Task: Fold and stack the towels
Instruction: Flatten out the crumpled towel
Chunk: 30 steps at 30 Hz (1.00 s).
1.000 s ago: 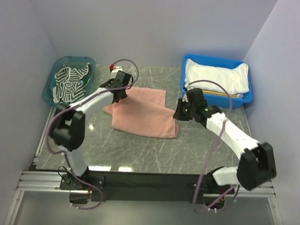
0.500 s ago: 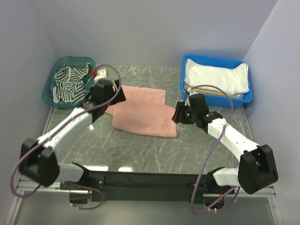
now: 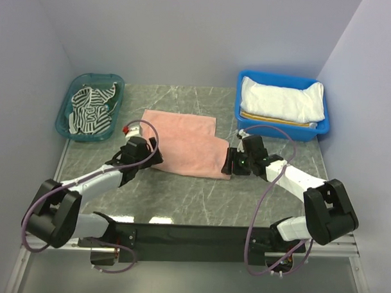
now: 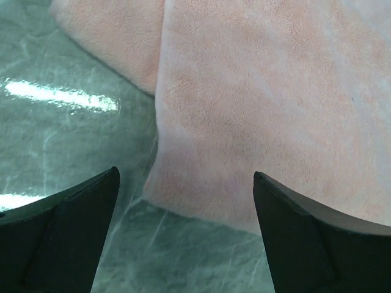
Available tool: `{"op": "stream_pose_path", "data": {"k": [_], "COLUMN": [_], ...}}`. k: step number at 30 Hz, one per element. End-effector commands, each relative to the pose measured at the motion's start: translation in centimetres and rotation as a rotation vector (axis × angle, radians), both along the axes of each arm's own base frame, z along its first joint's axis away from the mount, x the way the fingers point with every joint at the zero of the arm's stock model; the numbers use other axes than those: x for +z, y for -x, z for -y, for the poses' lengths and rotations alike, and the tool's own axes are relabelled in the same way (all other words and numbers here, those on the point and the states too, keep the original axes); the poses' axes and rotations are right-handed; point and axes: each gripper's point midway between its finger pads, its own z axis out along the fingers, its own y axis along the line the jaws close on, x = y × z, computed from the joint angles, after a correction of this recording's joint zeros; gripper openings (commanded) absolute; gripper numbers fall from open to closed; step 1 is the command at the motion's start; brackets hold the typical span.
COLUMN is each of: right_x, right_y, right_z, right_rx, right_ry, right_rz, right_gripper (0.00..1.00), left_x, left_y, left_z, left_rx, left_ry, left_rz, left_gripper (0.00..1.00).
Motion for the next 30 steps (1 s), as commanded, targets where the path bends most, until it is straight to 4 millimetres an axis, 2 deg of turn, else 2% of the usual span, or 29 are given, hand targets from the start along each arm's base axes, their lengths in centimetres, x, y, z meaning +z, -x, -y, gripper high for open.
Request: {"op": "stream_pose_path", "data": {"k": [1, 7, 12, 15, 16, 18, 19, 20, 21, 22, 23, 26, 27, 28, 30], "right_x": [0.5, -0.4, -1.2, -1.7, -1.7, -1.7, -1.7, -1.6, -1.0, -0.7, 0.0, 3.0, 4.8, 5.4, 8.8], "right_y": [-0.9, -0.5, 0.1, 0.4, 0.5, 0.5, 0.6, 0.6, 0.5, 0.7, 0.5, 0.1, 0.0, 0.5, 0.3], "right_z": [-0.9, -1.2, -1.6, -1.9, -2.0, -2.0, -2.0, -2.0, -2.0, -1.9, -1.9, -1.4, -1.3, -1.0, -1.2], "right_rx": [0.028, 0.042, 0.064, 0.076, 0.076, 0.080, 0.078, 0.078, 0.077, 0.075, 0.073, 0.055, 0.052, 0.046, 0.039], "right_ry": [-0.026, -0.022, -0.030, -0.038, -0.040, -0.041, -0.040, -0.040, -0.044, -0.041, -0.041, -0.023, -0.033, -0.025, -0.059], "right_rz": [0.045, 0.017, -0.010, -0.027, -0.029, -0.034, -0.036, -0.037, -0.025, -0.030, -0.017, 0.023, 0.060, 0.045, 0.104], "right_gripper": [0.61, 0.61, 0.58, 0.54, 0.53, 0.44, 0.38, 0.23, 0.16, 0.10, 0.02, 0.00, 0.00, 0.00, 0.00], "left_x": [1.1, -0.6, -0.2, -0.1, -0.2, -0.6, -0.4, -0.4, -0.5, 0.4, 1.3, 4.1, 6.1, 7.2, 10.7], "left_y": [-2.2, -1.9, -1.1, -0.8, -0.8, -0.7, -0.8, -0.8, -0.5, -0.9, -1.0, -0.8, -0.3, -0.2, -0.1], "left_z": [1.1, 2.3, 3.1, 3.1, 3.0, 2.7, 2.7, 2.8, 2.7, 2.7, 2.5, 1.2, 0.5, 0.0, -0.7], "left_rx": [-0.019, -0.058, -0.103, -0.109, -0.106, -0.101, -0.100, -0.103, -0.103, -0.094, -0.083, -0.015, 0.017, 0.048, 0.097], "left_ry": [0.021, 0.050, 0.085, 0.089, 0.086, 0.068, 0.064, 0.062, 0.053, 0.051, 0.052, 0.014, 0.001, -0.002, 0.017], "left_rz": [0.075, 0.017, 0.006, 0.012, 0.012, 0.001, 0.000, -0.006, -0.027, -0.016, -0.012, -0.042, -0.053, -0.051, -0.004], "left_gripper": [0.95, 0.84, 0.71, 0.59, 0.52, 0.44, 0.34, 0.27, 0.20, 0.07, 0.02, 0.01, 0.01, 0.01, 0.01]}}
